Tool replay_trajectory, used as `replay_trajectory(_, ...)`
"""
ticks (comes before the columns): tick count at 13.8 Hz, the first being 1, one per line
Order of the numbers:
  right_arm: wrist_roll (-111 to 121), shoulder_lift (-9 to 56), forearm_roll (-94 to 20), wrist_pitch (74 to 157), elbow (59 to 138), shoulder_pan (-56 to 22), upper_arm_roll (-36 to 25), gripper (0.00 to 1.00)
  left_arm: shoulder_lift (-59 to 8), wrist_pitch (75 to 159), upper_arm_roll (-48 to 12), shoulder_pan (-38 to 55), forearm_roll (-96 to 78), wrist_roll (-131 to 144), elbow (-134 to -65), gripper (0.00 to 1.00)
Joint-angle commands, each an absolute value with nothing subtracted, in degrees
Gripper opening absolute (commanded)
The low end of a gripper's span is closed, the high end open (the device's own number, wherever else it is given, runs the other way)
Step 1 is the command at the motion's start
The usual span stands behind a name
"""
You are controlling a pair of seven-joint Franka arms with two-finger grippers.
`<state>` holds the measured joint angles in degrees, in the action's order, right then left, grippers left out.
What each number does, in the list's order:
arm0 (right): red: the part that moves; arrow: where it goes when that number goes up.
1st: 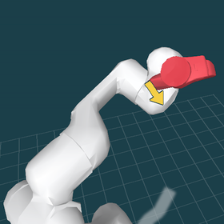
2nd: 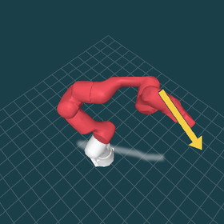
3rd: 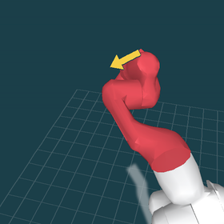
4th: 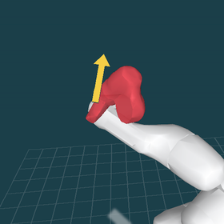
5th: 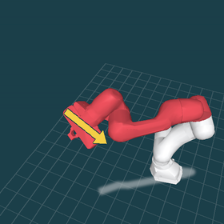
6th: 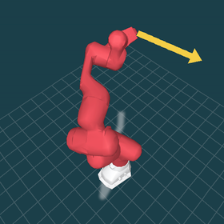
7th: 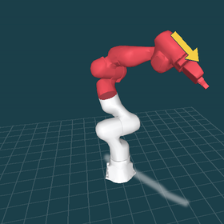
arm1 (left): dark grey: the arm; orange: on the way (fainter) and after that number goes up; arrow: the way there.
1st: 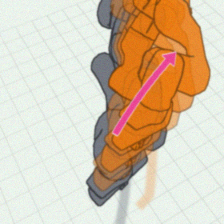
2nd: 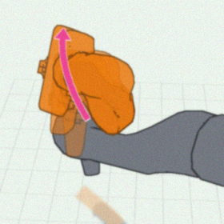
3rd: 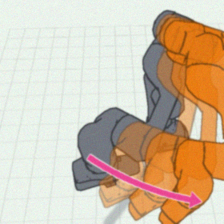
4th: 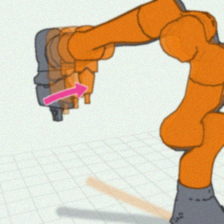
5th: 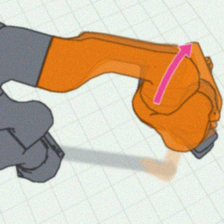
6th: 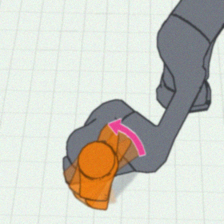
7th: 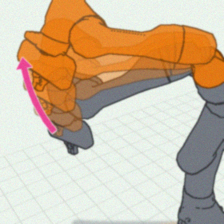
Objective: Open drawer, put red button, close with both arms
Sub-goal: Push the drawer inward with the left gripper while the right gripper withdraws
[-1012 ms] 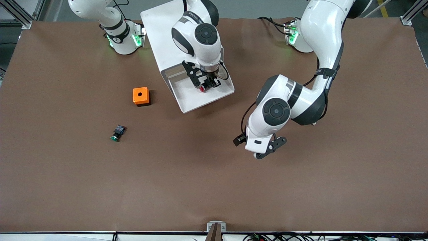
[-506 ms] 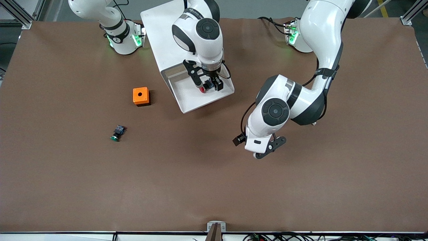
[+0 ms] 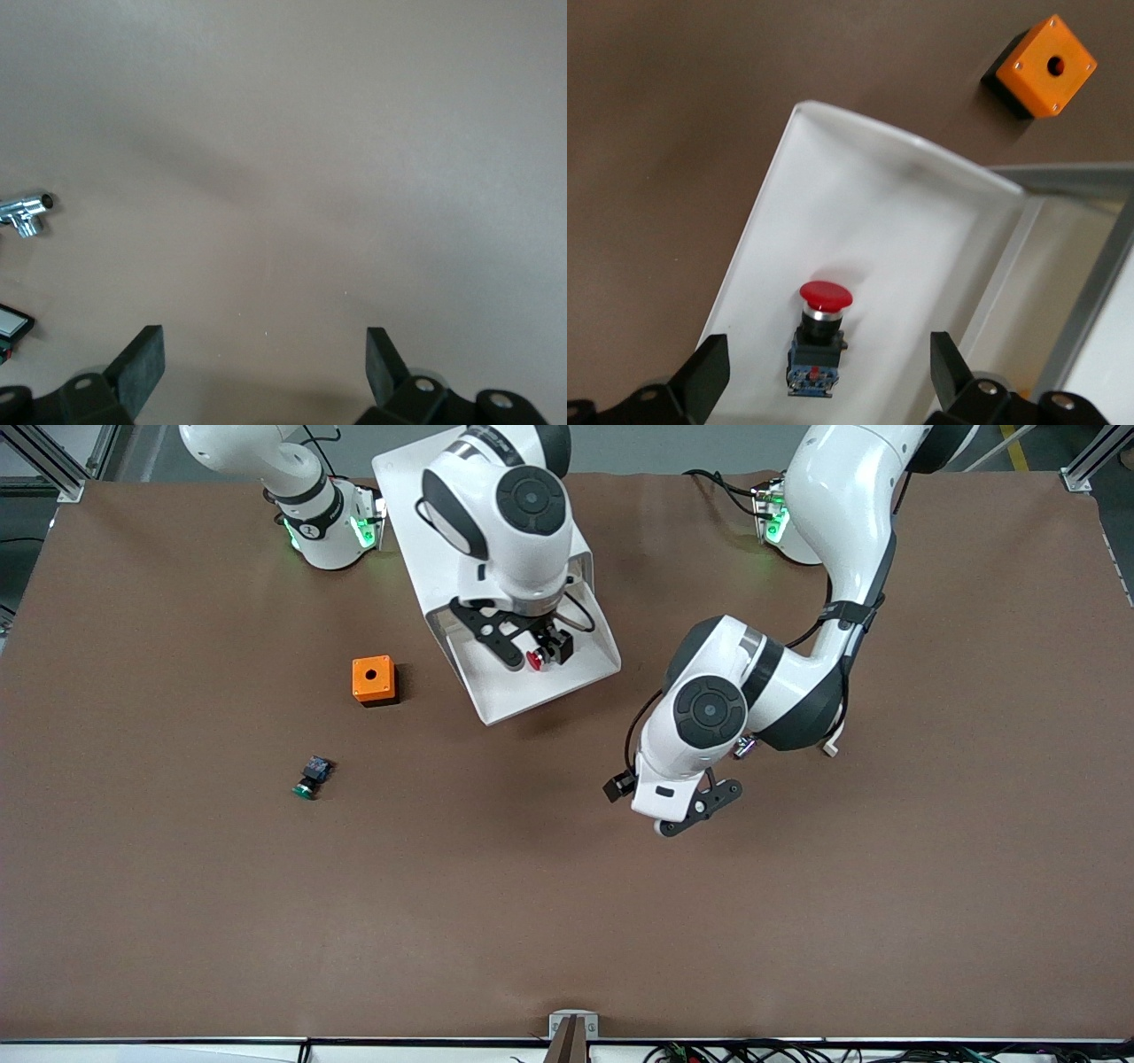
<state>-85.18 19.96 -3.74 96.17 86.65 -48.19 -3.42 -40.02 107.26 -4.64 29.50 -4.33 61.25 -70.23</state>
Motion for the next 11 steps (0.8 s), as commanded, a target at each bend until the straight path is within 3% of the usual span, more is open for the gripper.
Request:
replay_trajectory(1, -73.35, 19.25, -3.34, 88.18, 81.49, -41.86, -2.72, 1.00, -39.72, 106.79, -4.66, 31.20, -3.78, 61.52, -70.84, 1.00)
replay_trajectory(11, -22.38, 9.67, -2.37, 78.93, 81.47, -14.97, -2.72, 1.00, -40.16, 106.79, -4.66, 35.59, -3.78, 61.44, -72.42, 1.00)
